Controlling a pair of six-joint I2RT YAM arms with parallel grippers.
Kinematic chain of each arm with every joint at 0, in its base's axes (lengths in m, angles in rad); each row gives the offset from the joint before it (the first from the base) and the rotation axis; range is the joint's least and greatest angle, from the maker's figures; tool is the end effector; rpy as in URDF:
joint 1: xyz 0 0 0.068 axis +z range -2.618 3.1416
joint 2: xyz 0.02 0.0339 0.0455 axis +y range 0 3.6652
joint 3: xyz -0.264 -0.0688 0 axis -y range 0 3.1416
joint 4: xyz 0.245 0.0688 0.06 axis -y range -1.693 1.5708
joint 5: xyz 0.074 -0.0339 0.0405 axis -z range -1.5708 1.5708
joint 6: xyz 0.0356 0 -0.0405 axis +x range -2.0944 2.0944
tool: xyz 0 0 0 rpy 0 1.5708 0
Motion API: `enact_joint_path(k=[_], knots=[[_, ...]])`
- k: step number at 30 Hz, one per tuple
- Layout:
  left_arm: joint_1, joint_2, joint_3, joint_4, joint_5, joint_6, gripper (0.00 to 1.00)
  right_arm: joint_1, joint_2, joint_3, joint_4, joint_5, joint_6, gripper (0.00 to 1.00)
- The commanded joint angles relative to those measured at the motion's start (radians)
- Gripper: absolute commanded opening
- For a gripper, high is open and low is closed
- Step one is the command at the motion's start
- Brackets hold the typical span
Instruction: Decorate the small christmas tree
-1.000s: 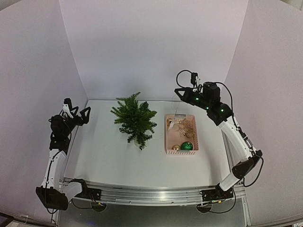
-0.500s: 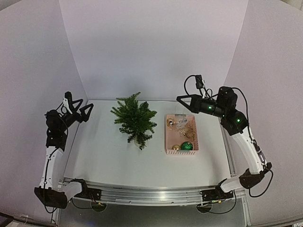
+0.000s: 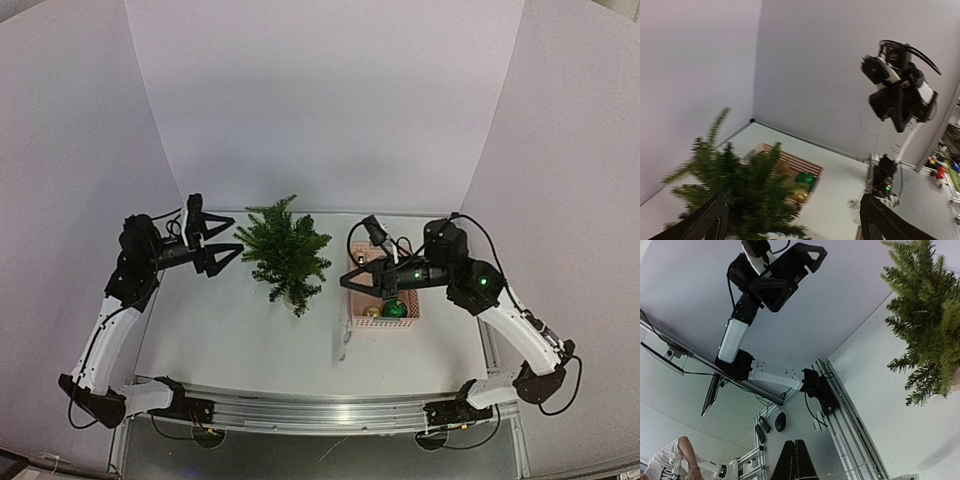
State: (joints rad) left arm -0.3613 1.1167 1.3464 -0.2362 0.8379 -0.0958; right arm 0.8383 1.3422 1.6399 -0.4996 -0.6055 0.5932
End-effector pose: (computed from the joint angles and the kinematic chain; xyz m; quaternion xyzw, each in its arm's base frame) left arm 0.2029 -0.1050 0.4643 0.3700 0.6044 -0.4270 0.5617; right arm 0.1708 0.2202 0.4791 -0.2775 0.7109 0.5703 0.3038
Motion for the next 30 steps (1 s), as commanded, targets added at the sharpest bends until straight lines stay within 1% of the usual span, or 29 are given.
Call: enact_joint_path(k=[1, 3, 4, 9, 12, 15, 17, 19, 23, 27, 30], knots=[[-0.212, 0.034, 0.057, -0.228, 0.005, 0.162, 0.91, 0.091, 0.02, -0.081, 0.179, 0.092, 0.022, 0.0], [-0.31, 0.05, 0.052, -0.285, -0.027, 0.201, 0.91, 0.112, 0.027, -0.141, 0.319, 0.158, 0.063, 0.0], [-0.358, 0.054, 0.045, -0.287, -0.053, 0.212, 0.92, 0.122, 0.029, -0.169, 0.36, 0.201, 0.082, 0.0], [-0.506, 0.081, 0.013, -0.214, -0.148, 0.247, 0.93, 0.189, 0.047, -0.259, 0.565, 0.364, 0.11, 0.0], [-0.558, 0.102, 0.002, -0.165, -0.178, 0.247, 0.9, 0.229, 0.074, -0.272, 0.642, 0.417, 0.11, 0.0], [-0.584, 0.111, -0.02, -0.147, -0.18, 0.245, 0.89, 0.258, 0.111, -0.257, 0.681, 0.446, 0.099, 0.0], [-0.588, 0.114, -0.035, -0.136, -0.213, 0.238, 0.86, 0.263, 0.138, -0.239, 0.69, 0.443, 0.098, 0.0], [-0.588, 0.116, -0.038, -0.129, -0.249, 0.223, 0.78, 0.266, 0.158, -0.22, 0.692, 0.433, 0.098, 0.0], [-0.588, 0.093, -0.049, -0.138, -0.278, 0.221, 0.56, 0.265, 0.155, -0.212, 0.696, 0.431, 0.086, 0.0], [-0.588, 0.087, -0.048, -0.175, -0.288, 0.213, 0.23, 0.265, 0.143, -0.212, 0.696, 0.432, 0.072, 0.0], [-0.588, 0.082, -0.045, -0.196, -0.291, 0.21, 0.03, 0.266, 0.14, -0.21, 0.696, 0.432, 0.064, 0.0]])
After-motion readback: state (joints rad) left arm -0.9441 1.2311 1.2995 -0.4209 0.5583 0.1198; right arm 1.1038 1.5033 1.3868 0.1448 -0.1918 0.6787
